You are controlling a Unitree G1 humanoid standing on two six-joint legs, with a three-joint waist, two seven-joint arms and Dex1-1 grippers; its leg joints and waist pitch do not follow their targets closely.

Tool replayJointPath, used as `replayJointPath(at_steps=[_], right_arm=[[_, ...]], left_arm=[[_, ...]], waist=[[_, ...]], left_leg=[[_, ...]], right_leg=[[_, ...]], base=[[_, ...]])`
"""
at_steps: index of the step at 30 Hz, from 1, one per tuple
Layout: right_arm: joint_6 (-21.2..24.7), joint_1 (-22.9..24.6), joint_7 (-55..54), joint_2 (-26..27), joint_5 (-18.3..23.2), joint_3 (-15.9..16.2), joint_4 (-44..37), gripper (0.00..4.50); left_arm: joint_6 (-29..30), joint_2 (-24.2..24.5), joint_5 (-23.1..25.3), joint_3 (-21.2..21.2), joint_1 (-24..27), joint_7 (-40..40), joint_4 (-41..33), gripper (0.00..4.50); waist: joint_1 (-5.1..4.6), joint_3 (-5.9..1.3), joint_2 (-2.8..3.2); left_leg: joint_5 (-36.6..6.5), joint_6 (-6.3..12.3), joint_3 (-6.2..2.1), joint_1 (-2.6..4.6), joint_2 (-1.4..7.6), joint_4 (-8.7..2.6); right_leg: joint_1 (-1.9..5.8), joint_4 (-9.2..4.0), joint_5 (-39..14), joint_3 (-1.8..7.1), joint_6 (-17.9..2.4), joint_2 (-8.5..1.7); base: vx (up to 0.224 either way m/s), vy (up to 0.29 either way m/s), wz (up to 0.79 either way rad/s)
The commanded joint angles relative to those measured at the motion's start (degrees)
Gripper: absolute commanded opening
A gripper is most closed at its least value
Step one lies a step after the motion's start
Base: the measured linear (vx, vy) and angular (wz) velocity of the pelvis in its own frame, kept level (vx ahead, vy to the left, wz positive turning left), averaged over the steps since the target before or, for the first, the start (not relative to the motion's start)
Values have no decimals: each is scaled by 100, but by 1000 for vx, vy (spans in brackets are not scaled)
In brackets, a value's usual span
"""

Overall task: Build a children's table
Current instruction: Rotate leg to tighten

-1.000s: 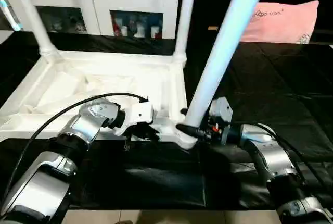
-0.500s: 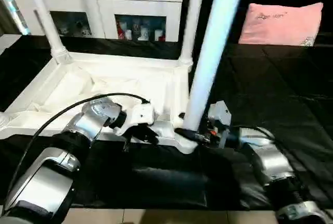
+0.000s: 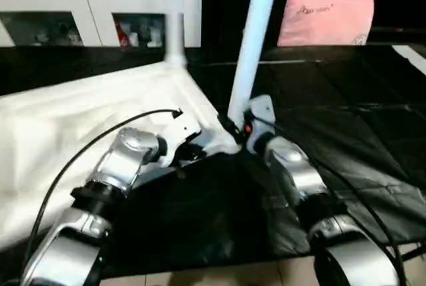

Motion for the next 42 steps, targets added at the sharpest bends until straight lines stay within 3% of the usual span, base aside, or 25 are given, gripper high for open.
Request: replayJointPath(at_steps=[1, 6, 8, 9, 11, 12, 15, 16, 17, 20, 21, 22, 23, 25, 27, 28, 29, 34, 35, 40, 42], right_arm=[[635, 274, -452, -5, -205, -32, 992, 195], [500, 218, -487, 62, -278, 13, 1148, 195], [478, 192, -507, 72, -294, 2, 1202, 195], [481, 189, -448, 88, -245, -49, 1225, 230], [471, 189, -374, 99, -186, -103, 1252, 252], [460, 184, -357, 101, -170, -116, 1268, 252], [413, 195, -323, 81, -85, -209, 1240, 274], [395, 201, -302, 75, -62, -233, 1224, 301], [362, 210, -276, 62, -52, -242, 1200, 301], [255, 305, -110, -9, -31, -254, 1030, 333], [242, 364, -37, -40, -15, -265, 946, 333], [218, 421, 23, -70, -9, -267, 868, 347], [186, 510, 135, -110, 12, -285, 735, 363], [190, 715, 319, -201, 64, -311, 421, 369], [200, 1018, 598, -328, 166, -317, -24, 393], [179, 1196, 772, -419, 195, -284, -266, 401], [181, 1460, 1094, -565, 263, -228, -640, 408], [216, 1883, 1862, -941, 498, -176, -1462, 448], [195, 1951, 2042, -1045, 559, -177, -1643, 448], [406, 2099, 3002, -1683, 841, -103, -2488, 448], [518, 2112, 3270, -1881, 862, -56, -2653, 448]], left_arm=[[67, -133, -79, -179, -21, -168, -598, 0], [274, -85, 21, -196, 5, 40, -707, 0], [323, -76, 16, -202, 9, 77, -744, 0], [343, -75, 7, -206, 5, 96, -758, 0], [346, -81, 1, -205, -15, 134, -750, 0], [342, -86, 5, -200, -23, 145, -741, 0], [318, -93, -48, -159, -49, 134, -680, 0], [309, -89, -58, -155, -57, 135, -659, 0], [282, -87, -67, -144, -71, 133, -616, 0], [214, -88, -88, -109, -137, 172, -414, 0], [161, -74, -73, -114, -159, 189, -341, 0], [118, -63, -63, -118, -173, 194, -288, 0], [82, -51, -63, -116, -185, 189, -240, 0], [7, -31, -70, -110, -212, 178, -137, 0], [-135, 8, -41, -144, -251, 157, 16, 0], [-219, 28, -30, -163, -265, 134, 97, 0], [-381, 60, -25, -203, -280, 70, 202, 0], [-823, 168, -32, -338, -301, -217, 407, 0], [-941, 199, -32, -373, -299, -306, 449, 0], [-1576, 372, -42, -573, -289, -826, 672, 0], [-1814, 415, -41, -639, -271, -991, 703, 0]], waist=[[80, -270, 43], [63, -238, 84], [54, -235, 73], [59, -235, 87], [57, -238, 74], [60, -242, 105], [69, -258, 116], [83, -274, 116], [97, -280, 136], [128, -307, 120], [153, -314, 157], [160, -308, 134], [163, -300, 121], [189, -293, 184], [213, -281, 136], [232, -281, 201], [243, -273, 175], [294, -256, 168], [299, -255, 144], [327, -253, 162], [329, -256, 138]], left_leg=[[-353, 373, -94, -5, 334, -368], [-742, 158, -115, 10, 362, -416], [-856, 82, -114, 12, 353, -424], [-877, 62, -118, 11, 355, -427], [-863, 65, -117, 11, 349, -424], [-853, 62, -118, 16, 348, -421], [-805, 54, -109, 35, 357, -407], [-629, 76, -104, 34, 352, -396], [-518, 117, -105, 29, 344, -387], [-279, 214, -96, 29, 335, -358], [-176, 271, -96, 28, 329, -343], [-172, 311, -90, 24, 327, -345], [-209, 346, -94, 30, 329, -351], [-365, 353, -94, 31, 344, -348], [-384, 383, -101, 20, 340, -355], [-403, 375, -108, 20, 341, -351], [-482, 363, -100, 30, 345, -359], [-612, 323, -107, 8, 336, -363], [-631, 346, -110, -6, 338, -358], [-407, 531, -106, 1, 338, -333], [-343, 582, -107, -12, 332, -321]], right_leg=[[276, -347, 265, 317, -1517, -570], [264, -392, -326, 312, -1404, -565], [261, -410, -455, 322, -1367, -561], [262, -408, -472, 325, -1358, -568], [263, -408, -445, 325, -1351, -561], [258, -405, -416, 326, -1365, -563], [253, -391, -189, 324, -1419, -555], [264, -352, 131, 320, -1465, -538], [273, -326, 380, 314, -1502, -536], [305, -289, 839, 309, -1584, -542], [303, -272, 1041, 304, -1625, -536], [310, -276, 1122, 299, -1616, -529], [305, -278, 1083, 292, -1627, -529], [310, -301, 930, 299, -1600, -560], [332, -311, 817, 295, -1538, -544], [327, -312, 775, 296, -1518, -554], [318, -336, 646, 292, -1477, -545], [330, -396, 136, 293, -1420, -559], [343, -394, 78, 295, -1372, -561], [319, -375, 162, 281, -1335, -544], [331, -369, 257, 273, -1349, -544]], base=[[0, 0, 0], [0, 0, 0], [0, 0, 0], [0, 0, 0], [0, 0, 0], [0, 0, 0], [0, 0, 0], [0, 0, 0], [0, 0, 0], [0, 0, 0], [0, 0, 0], [0, 0, 0], [0, 0, 0], [0, 0, 0], [0, 0, 0], [0, 0, 0], [0, 0, 0], [0, 0, 0], [0, 0, 0], [0, 0, 0], [0, 0, 0]])
